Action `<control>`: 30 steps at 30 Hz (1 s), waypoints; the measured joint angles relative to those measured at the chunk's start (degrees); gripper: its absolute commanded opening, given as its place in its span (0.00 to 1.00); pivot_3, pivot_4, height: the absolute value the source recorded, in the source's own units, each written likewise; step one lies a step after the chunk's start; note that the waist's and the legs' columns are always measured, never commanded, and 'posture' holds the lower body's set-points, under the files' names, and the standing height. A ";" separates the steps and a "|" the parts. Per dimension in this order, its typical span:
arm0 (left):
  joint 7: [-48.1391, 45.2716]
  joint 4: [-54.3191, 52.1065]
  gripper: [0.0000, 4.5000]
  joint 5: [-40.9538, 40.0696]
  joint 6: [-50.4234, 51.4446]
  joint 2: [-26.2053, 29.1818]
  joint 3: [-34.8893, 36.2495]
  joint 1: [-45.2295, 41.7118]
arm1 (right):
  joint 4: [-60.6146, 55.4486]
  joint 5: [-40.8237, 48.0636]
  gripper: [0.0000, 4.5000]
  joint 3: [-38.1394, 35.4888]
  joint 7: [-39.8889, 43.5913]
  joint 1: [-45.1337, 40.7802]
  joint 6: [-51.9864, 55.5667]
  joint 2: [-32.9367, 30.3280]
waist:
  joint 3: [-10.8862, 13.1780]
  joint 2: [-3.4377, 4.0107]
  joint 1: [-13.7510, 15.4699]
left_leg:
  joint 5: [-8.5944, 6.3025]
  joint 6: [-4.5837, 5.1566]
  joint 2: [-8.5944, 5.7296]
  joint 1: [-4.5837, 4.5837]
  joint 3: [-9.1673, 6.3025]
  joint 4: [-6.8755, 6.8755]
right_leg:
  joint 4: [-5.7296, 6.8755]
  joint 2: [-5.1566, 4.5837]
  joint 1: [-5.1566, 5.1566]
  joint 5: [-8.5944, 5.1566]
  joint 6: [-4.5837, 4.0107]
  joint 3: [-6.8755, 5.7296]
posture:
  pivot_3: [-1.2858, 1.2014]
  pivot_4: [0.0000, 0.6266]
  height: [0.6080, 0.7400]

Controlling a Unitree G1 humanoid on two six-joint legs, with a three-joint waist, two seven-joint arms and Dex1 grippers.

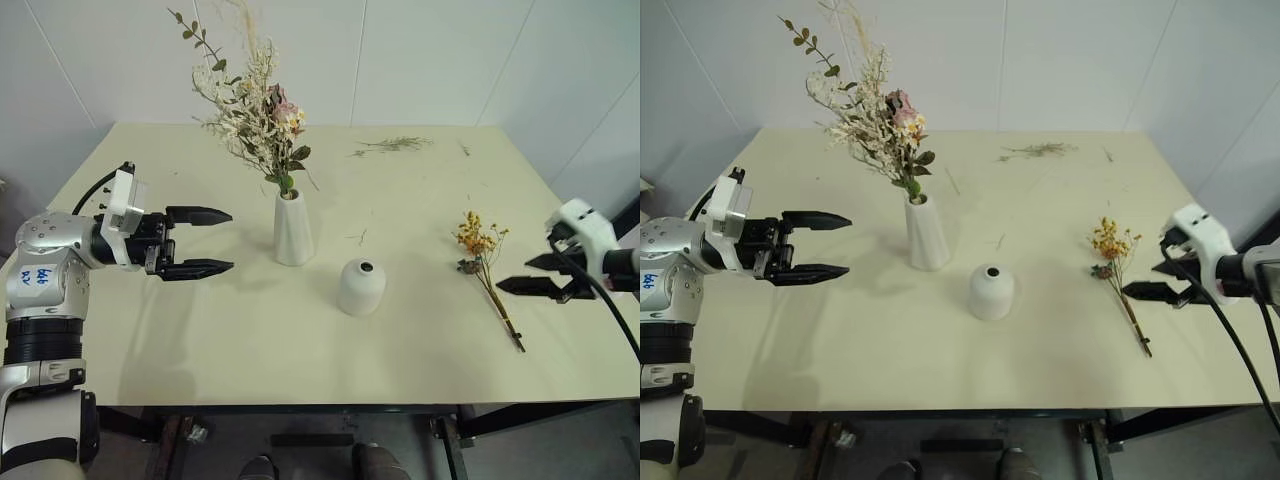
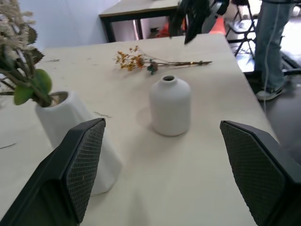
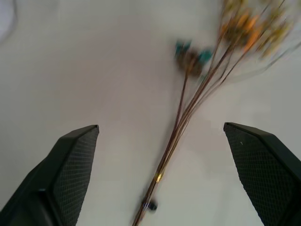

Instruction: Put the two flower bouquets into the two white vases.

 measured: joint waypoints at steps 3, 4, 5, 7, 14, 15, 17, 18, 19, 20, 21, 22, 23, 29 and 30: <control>0.04 -2.62 0.93 -0.65 0.76 0.44 0.30 1.28 | 7.29 -4.21 1.00 6.08 3.30 -5.46 -0.33 2.88 | 0.07 0.12 -0.01 | 0.00 -0.01 0.00 -0.04 0.04 -0.02 | 0.01 0.00 -0.07 0.15 0.29 0.03 | 0.52 0.24 1.00; 0.21 -3.40 0.93 -1.01 1.02 0.44 0.36 1.58 | 9.98 -6.23 1.00 7.67 3.87 -7.73 -1.04 3.90 | 0.08 0.14 -0.04 | -0.01 -0.01 -0.01 -0.05 0.04 -0.03 | 0.05 0.00 -0.10 0.20 0.39 0.03 | 0.52 0.24 1.00; 0.64 -4.23 0.93 -1.29 1.27 0.45 0.58 1.96 | 12.15 -7.92 1.00 8.91 4.26 -9.67 -1.75 4.87 | 0.09 0.15 -0.03 | -0.01 -0.01 0.00 -0.05 0.04 -0.05 | 0.06 0.00 -0.12 0.21 0.40 0.02 | 0.52 0.24 1.00; 2.42 -7.62 0.93 -2.56 1.82 0.07 1.42 3.94 | 18.73 -11.85 1.00 10.82 4.40 -13.83 -4.58 7.89 | 0.09 0.15 -0.13 | -0.04 -0.02 0.00 -0.04 0.04 -0.07 | 0.08 0.00 -0.12 0.21 0.40 0.02 | 0.52 0.24 1.00; 6.95 -14.41 0.93 -5.22 3.73 -0.09 3.13 10.22 | 31.93 -19.72 1.00 13.94 7.27 -19.16 -9.74 14.26 | 0.11 0.18 0.04 | -0.15 -0.01 0.00 -0.09 0.03 -0.07 | 0.10 0.00 -0.16 0.19 0.43 0.02 | 0.52 0.24 1.00; 7.44 -14.59 0.93 -5.55 3.78 -0.08 3.28 10.41 | 33.08 -20.90 0.91 14.18 7.55 -19.35 -10.41 14.71 | 0.10 0.18 0.16 | -0.15 -0.02 -0.01 -0.08 0.03 -0.06 | 0.09 0.00 -0.15 0.19 0.43 0.02 | 0.52 0.24 1.00; 8.28 -14.68 0.93 -5.74 3.82 -0.09 3.53 10.49 | 34.64 -22.76 0.79 14.37 8.08 -19.99 -11.66 15.29 | 0.10 0.17 0.16 | -0.15 -0.02 -0.01 -0.08 0.03 -0.02 | 0.09 0.00 -0.12 0.19 0.44 0.02 | 0.52 0.24 1.00; 8.55 -14.72 0.93 -5.79 3.81 -0.09 3.56 10.49 | 35.03 -23.40 0.73 14.37 8.56 -20.04 -12.10 15.34 | 0.10 0.17 0.17 | -0.15 -0.02 -0.01 -0.06 0.02 -0.02 | 0.10 0.00 -0.10 0.19 0.44 0.02 | 0.52 0.24 1.00; 8.71 -14.72 0.93 -5.82 3.81 -0.09 3.56 10.49 | 35.10 -23.74 0.65 14.36 8.96 -20.02 -12.37 15.36 | 0.10 0.17 0.15 | -0.15 -0.02 -0.01 -0.05 0.02 -0.02 | 0.10 0.00 -0.10 0.19 0.44 0.02 | 0.52 0.24 1.00; 8.82 -14.72 0.93 -5.84 3.79 -0.09 3.56 10.49 | 35.07 -24.11 0.59 14.28 9.36 -19.95 -12.50 15.43 | 0.10 0.17 0.11 | -0.15 -0.02 -0.01 -0.05 0.02 -0.02 | 0.11 0.00 -0.10 0.19 0.44 0.02 | 0.52 0.24 1.00; 8.90 -14.72 0.93 -5.86 3.75 -0.09 3.56 10.48 | 35.03 -24.41 0.51 14.11 9.46 -19.89 -12.55 15.54 | 0.10 0.17 0.08 | -0.15 -0.02 -0.01 -0.04 0.02 -0.02 | 0.11 0.00 -0.10 0.19 0.44 0.02 | 0.52 0.24 1.00; 8.96 -14.72 0.93 -5.86 3.72 -0.09 3.55 10.46 | 34.93 -24.73 0.43 13.76 9.46 -19.75 -12.57 15.64 | 0.10 0.17 0.08 | -0.15 -0.02 -0.01 -0.04 0.02 -0.03 | 0.11 0.01 -0.10 0.19 0.44 0.02 | 0.52 0.24 1.00; 9.02 -14.71 0.93 -5.86 3.70 -0.10 3.54 10.45 | 34.88 -24.80 0.37 13.46 9.47 -19.62 -12.56 15.67 | 0.10 0.17 0.08 | -0.15 -0.02 -0.01 -0.04 0.02 -0.03 | 0.11 0.01 -0.10 0.19 0.44 0.02 | 0.52 0.24 1.00; 9.01 -13.76 0.93 -5.84 2.80 -1.27 1.89 7.98 | 31.09 -24.68 0.01 10.22 10.95 -16.51 -12.22 15.43 | 0.10 0.17 0.09 | -0.15 -0.02 -0.01 -0.04 0.02 -0.01 | 0.14 0.01 -0.09 0.19 0.45 0.01 | 0.52 0.24 1.00; 8.93 -13.60 0.93 -5.84 2.70 -1.38 1.50 7.38 | 29.62 -23.94 0.01 8.98 11.29 -15.48 -11.99 15.29 | 0.10 0.17 0.07 | -0.15 -0.02 -0.01 -0.04 0.02 0.00 | 0.14 0.01 -0.09 0.19 0.45 0.02 | 0.52 0.24 1.00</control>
